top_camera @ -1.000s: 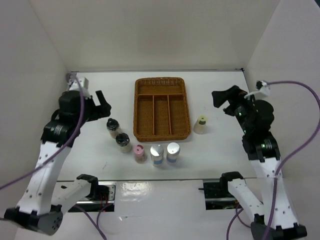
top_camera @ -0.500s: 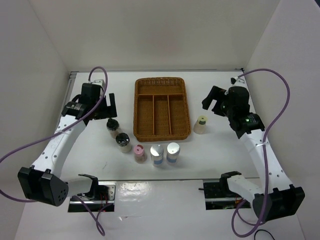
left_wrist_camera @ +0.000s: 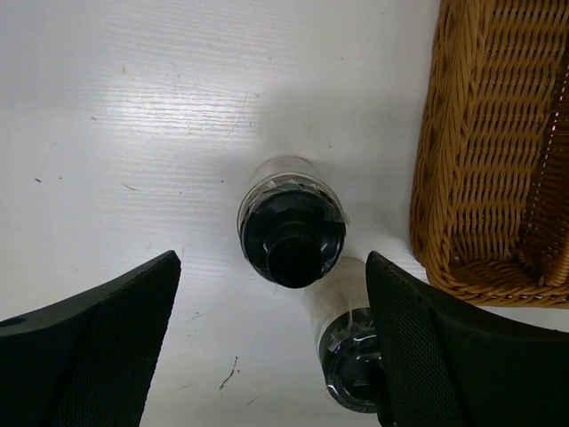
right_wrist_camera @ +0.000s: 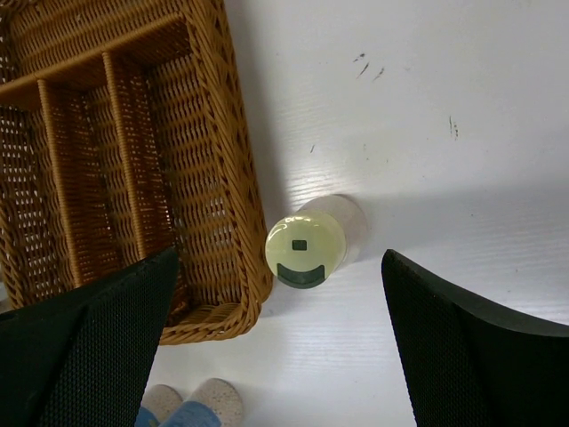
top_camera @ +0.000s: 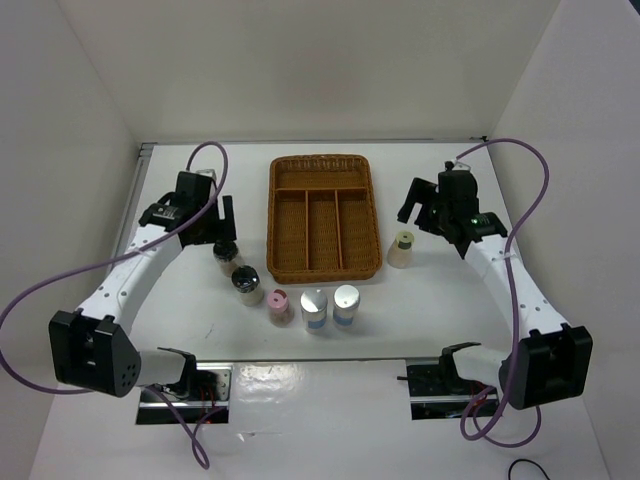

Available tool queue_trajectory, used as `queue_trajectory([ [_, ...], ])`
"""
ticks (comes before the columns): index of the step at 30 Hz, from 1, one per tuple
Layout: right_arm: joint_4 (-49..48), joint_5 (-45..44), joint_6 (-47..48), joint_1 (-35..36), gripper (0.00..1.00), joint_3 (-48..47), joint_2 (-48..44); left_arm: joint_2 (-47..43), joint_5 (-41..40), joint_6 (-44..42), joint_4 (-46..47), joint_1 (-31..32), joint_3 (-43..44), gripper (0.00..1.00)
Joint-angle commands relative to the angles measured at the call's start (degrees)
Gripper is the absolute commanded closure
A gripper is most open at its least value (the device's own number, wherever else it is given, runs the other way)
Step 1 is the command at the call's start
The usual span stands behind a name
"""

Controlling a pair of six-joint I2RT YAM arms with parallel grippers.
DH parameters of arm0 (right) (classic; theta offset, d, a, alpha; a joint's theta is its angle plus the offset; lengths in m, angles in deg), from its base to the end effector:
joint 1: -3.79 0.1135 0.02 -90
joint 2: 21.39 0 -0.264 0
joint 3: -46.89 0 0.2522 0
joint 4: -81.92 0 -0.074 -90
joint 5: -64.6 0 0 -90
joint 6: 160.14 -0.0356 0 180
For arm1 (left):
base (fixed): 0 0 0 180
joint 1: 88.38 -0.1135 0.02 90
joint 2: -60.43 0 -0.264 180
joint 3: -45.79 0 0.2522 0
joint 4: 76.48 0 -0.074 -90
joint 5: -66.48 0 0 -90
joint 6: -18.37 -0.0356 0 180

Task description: Organize the condiment bottles

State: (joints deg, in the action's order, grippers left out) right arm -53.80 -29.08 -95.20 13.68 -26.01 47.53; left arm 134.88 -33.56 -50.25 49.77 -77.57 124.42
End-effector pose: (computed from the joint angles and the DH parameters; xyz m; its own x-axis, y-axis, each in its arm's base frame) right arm 0.2567 0.0424 0.3065 -0.6294 0.3193 -0.7085 0.1583 0.9452 0.2854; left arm 0.2678 -0.0448 0.3032 -0.7231 -0.2274 -0.6523 -0.2040 0.9724 -0.1128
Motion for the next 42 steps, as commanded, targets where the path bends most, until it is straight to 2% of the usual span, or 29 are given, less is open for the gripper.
queue_trajectory([
  [1,-2.22,-0.62,0.1,0.48,0.01,-0.72,-0.81,0.43,0.72,0.94,2.02,0.18,-0.44,0.09],
  [8,-2.31,-1.76,-0.52,0.48,0.01,-0.19,0.85,2.88,0.73,0.94,3.07,0.18,-0.96,0.21],
  [14,-1.61,-2.38,-1.04,0.48,0.01,-0.72,0.86,3.42,0.73,0.94,3.07,0.18,-1.49,0.23],
  [27,-1.08,-2.91,-2.63,0.48,0.01,0.42,-0.19,3.42,1.86,0.94,3.6,0.18,-2.11,0.4],
  [31,-1.08,-2.91,-3.15,0.48,0.01,0.95,-0.2,3.42,1.87,0.94,3.6,0.18,-2.11,0.41],
  [42,-1.08,-2.91,-3.15,0.48,0.01,0.95,-0.2,3.42,1.87,0.41,3.6,0.18,-2.11,0.57],
])
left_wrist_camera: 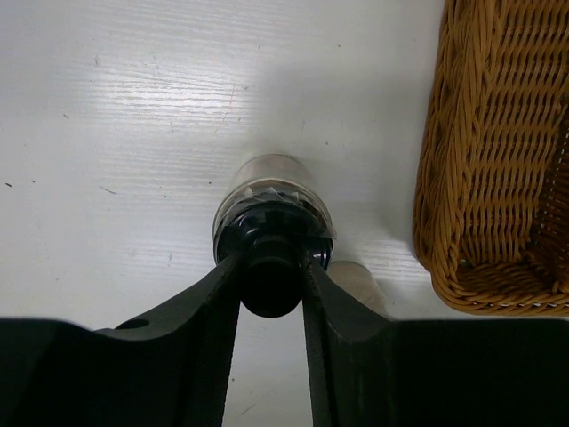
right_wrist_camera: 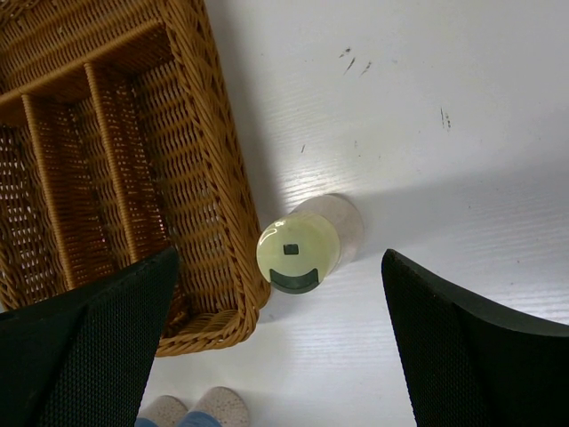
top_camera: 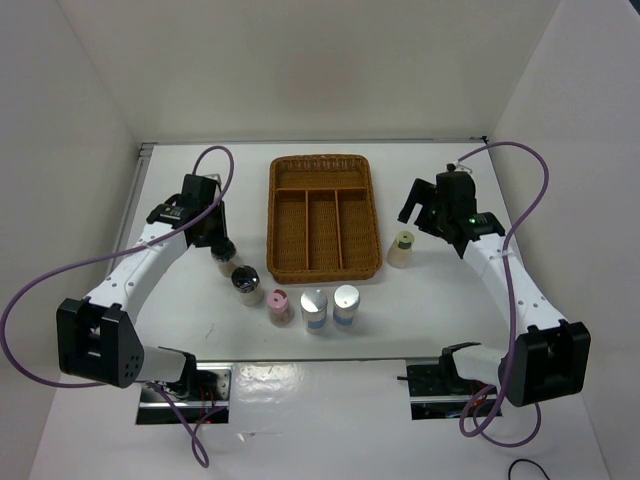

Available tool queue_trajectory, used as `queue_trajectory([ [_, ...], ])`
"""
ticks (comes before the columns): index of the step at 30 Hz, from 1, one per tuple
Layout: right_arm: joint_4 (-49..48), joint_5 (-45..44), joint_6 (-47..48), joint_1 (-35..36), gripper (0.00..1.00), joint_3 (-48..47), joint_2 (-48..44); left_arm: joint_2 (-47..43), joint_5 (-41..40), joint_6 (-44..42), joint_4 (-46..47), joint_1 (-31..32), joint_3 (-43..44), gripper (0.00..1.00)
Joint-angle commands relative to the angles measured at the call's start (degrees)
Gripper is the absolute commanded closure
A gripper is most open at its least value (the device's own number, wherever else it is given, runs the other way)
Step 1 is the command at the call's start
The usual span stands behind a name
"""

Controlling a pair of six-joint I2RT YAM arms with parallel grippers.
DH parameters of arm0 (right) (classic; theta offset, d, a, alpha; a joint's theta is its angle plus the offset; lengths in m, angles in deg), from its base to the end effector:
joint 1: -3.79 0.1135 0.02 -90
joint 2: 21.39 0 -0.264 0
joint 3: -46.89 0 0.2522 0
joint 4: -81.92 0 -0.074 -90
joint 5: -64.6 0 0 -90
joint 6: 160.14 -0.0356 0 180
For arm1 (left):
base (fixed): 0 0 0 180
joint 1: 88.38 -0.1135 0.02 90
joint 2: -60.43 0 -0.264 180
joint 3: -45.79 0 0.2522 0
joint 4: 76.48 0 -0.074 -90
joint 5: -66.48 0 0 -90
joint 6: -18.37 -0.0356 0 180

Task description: Organize the condiment bottles

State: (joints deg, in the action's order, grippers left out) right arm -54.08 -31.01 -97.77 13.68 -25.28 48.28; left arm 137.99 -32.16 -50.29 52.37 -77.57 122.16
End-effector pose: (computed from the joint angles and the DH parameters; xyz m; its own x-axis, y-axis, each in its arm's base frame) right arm 0.2589 0.0416 0.2995 -0.6242 0.3597 -0.6936 0.2152 0.9325 0.2899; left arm 0.2780 -0.0476 0.2796 -0.7590 -0.2214 -0.6124 -0.1942 0.9746 -0.1116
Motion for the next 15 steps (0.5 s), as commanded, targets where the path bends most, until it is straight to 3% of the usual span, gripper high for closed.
queue_trajectory([
  [1,-0.8,-0.99,-0.57,0.48,0.01,0.23,-0.94,0.31,0.47,0.45,1.0,0.18,0.14,0.61],
  [7,-0.8,-0.99,-0.57,0.48,0.01,0.23,-0.41,0.31,-0.67,0.98,1.0,0.18,0.14,0.79],
  [15,-0.71,-0.45,-0.57,0.48,0.01,-0.29,3.71,-1.45,-3.13,0.99,-1.28,0.18,7.95,0.84],
])
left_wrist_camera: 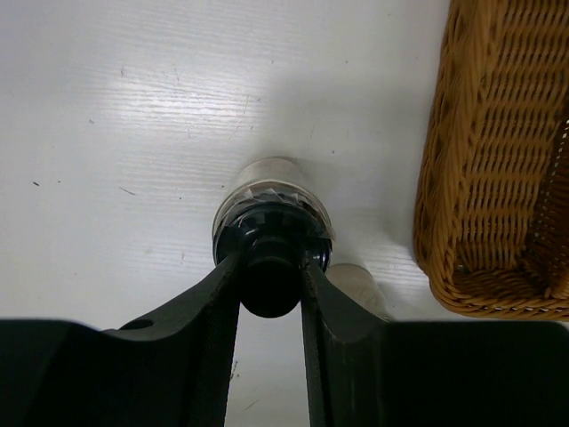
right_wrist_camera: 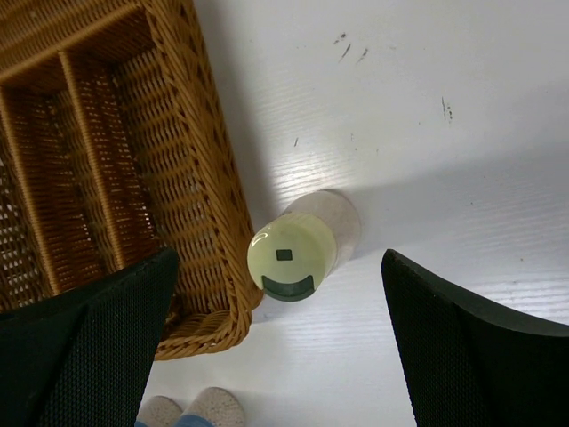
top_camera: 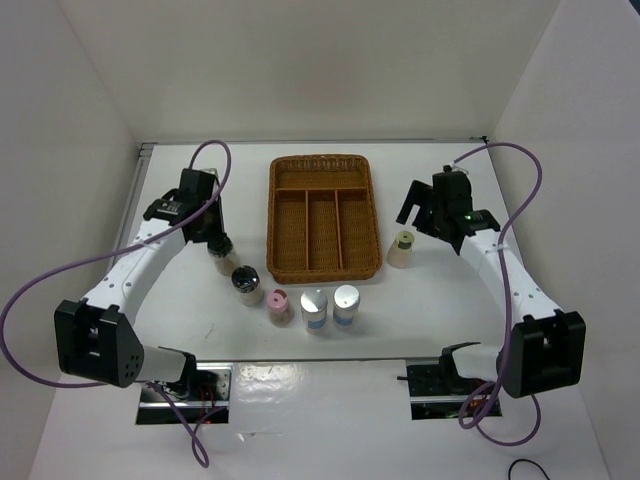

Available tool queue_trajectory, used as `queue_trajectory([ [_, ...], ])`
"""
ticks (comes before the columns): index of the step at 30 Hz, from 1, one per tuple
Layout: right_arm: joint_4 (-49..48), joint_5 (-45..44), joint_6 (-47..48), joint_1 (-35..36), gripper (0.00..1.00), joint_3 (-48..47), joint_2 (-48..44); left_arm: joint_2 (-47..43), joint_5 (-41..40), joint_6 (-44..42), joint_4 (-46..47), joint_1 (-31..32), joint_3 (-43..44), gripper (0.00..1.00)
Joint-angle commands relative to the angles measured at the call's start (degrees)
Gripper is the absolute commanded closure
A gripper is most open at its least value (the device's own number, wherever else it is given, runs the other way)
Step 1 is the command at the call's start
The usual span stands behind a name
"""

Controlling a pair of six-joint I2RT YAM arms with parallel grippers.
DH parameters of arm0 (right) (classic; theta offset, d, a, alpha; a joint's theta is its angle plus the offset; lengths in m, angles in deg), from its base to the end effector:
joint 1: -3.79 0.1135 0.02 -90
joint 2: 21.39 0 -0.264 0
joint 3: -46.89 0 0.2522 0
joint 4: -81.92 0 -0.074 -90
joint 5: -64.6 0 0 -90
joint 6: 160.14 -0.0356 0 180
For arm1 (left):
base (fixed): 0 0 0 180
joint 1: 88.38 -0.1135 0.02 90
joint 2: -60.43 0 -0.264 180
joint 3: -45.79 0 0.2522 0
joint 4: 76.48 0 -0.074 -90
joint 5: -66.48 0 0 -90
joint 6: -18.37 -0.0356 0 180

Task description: Organize the condiment bottles

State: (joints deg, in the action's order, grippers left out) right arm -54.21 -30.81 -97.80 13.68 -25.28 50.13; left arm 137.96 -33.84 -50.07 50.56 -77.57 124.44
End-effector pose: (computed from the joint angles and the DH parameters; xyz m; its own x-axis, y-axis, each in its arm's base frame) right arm 0.2648 0.0428 0.2918 -0.6455 0.3566 -0.6754 0.2217 0.9337 0.2811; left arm 0.2787 -0.0467 0.2905 -0.7462 -0.2256 -0.6264 -0.2133 0.9722 -0.0960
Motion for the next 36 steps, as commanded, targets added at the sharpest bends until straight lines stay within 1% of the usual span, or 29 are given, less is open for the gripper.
queue_trajectory([
  [1,-0.58,-0.65,-0.55,0.48,0.01,-0.3,2.56,-1.42,-1.45,0.76,-0.08,0.18,6.82,0.84],
  [7,-0.58,-0.65,-0.03,0.48,0.01,-0.83,3.09,0.33,-0.84,-0.37,-1.93,1.23,16.67,0.84],
  [10,-0.58,-0.65,0.5,0.48,0.01,-0.83,3.62,2.96,0.39,-1.08,-1.93,2.46,20.71,0.84],
  [11,0.03,-0.65,0.5,0.48,0.01,-0.83,4.23,4.62,0.4,-1.61,-1.93,3.42,23.42,0.84],
  [17,0.04,-0.13,0.5,1.01,0.01,-0.3,5.55,12.01,-0.13,-1.61,-1.32,7.38,31.35,0.84],
  [21,0.04,0.4,0.5,1.01,0.01,-0.3,6.08,17.81,-0.75,-1.61,-0.79,9.84,38.19,0.84],
  [25,0.57,0.4,0.5,1.54,0.01,-0.3,6.7,21.42,-0.22,-2.14,-0.18,11.08,41.63,0.84],
  [36,0.57,1.54,1.02,2.06,0.01,-0.3,10.3,31.08,-0.22,-2.14,1.5,13.89,47.35,0.83],
])
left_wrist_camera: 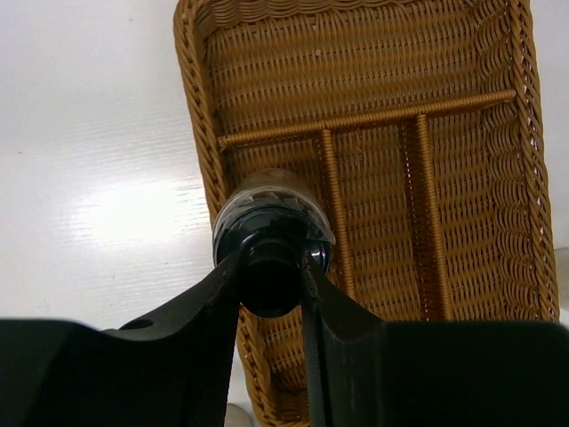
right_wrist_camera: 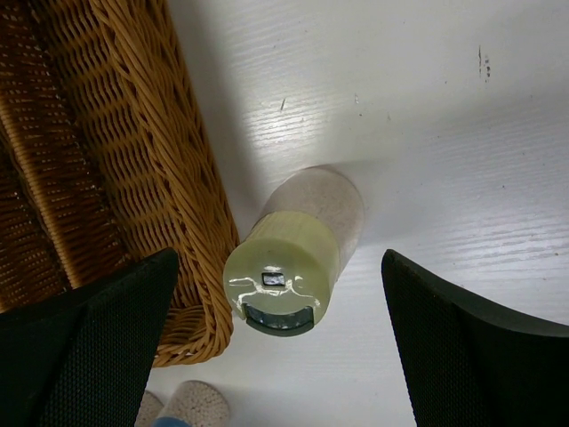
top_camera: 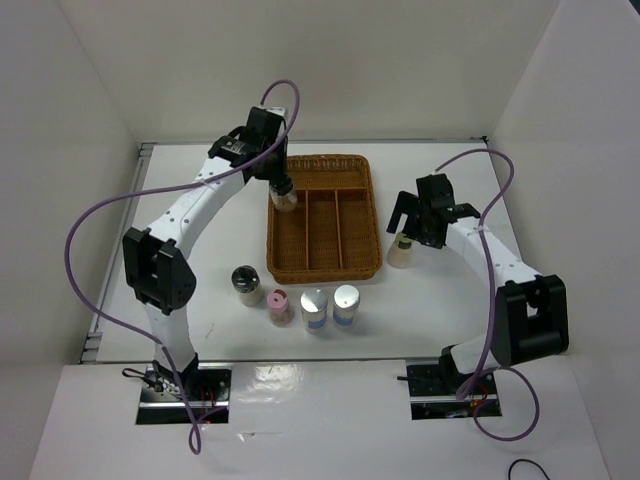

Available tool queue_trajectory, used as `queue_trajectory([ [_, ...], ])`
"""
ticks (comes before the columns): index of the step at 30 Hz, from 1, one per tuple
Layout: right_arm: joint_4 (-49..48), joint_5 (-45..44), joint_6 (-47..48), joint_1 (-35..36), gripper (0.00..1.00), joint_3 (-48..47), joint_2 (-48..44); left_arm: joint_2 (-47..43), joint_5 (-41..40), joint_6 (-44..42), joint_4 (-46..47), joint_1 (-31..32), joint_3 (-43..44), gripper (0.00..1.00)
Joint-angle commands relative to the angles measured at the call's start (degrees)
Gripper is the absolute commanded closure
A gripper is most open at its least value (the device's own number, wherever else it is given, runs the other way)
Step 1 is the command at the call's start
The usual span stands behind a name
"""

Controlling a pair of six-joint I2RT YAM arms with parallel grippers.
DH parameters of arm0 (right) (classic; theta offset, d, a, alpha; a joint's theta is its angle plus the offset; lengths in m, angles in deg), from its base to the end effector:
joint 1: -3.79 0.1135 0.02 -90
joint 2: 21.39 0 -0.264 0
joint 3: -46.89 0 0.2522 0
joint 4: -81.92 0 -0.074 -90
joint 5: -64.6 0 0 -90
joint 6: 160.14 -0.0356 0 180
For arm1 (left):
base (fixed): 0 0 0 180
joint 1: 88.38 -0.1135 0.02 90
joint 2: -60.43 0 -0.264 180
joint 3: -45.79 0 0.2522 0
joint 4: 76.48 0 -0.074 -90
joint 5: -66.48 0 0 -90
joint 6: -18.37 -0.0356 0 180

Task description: Organize the condiment bottles

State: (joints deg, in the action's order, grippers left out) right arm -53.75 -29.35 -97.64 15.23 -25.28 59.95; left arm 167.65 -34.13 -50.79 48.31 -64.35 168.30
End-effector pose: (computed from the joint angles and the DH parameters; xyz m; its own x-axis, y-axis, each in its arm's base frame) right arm 0.2890 0.0560 0.2463 -0.7717 0.3138 -0.5532 0.2239 0.9482 0.2255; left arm 0.3909 -0.1671 0.3622 -0.6443 -0.0956 -0.7588 0.0450 0.9857 -0.1624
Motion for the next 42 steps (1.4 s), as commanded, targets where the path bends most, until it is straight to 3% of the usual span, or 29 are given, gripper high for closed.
queue_trajectory([
  [1,0.11,0.08,0.88,0.51,0.01,-0.3,1.09,1.94,0.06,-1.42,3.75,0.67,3.49,0.83],
  [23,-0.94,-0.8,0.88,1.04,0.06,-0.3,4.96,11.52,-1.61,-0.36,5.5,1.19,5.86,0.83],
  [24,-0.95,-0.8,0.88,1.04,0.09,-0.3,4.97,11.52,-1.61,-0.36,5.5,1.19,5.86,0.78],
  [30,-0.42,-0.8,0.88,1.57,0.11,-0.83,5.5,12.57,-2.13,-0.89,5.5,1.19,5.86,0.74],
  [34,0.19,-2.21,0.35,1.57,0.12,-0.83,5.5,13.1,-2.66,-0.89,5.5,1.19,5.86,0.59],
  [39,1.51,-3.52,-0.18,2.7,0.15,-1.88,4.97,12.49,-2.66,-0.89,4.89,1.19,5.86,0.25],
  [42,2.13,-4.75,-0.18,3.32,0.15,-2.58,4.35,10.73,-3.18,-0.89,4.89,1.72,4.81,0.17],
])
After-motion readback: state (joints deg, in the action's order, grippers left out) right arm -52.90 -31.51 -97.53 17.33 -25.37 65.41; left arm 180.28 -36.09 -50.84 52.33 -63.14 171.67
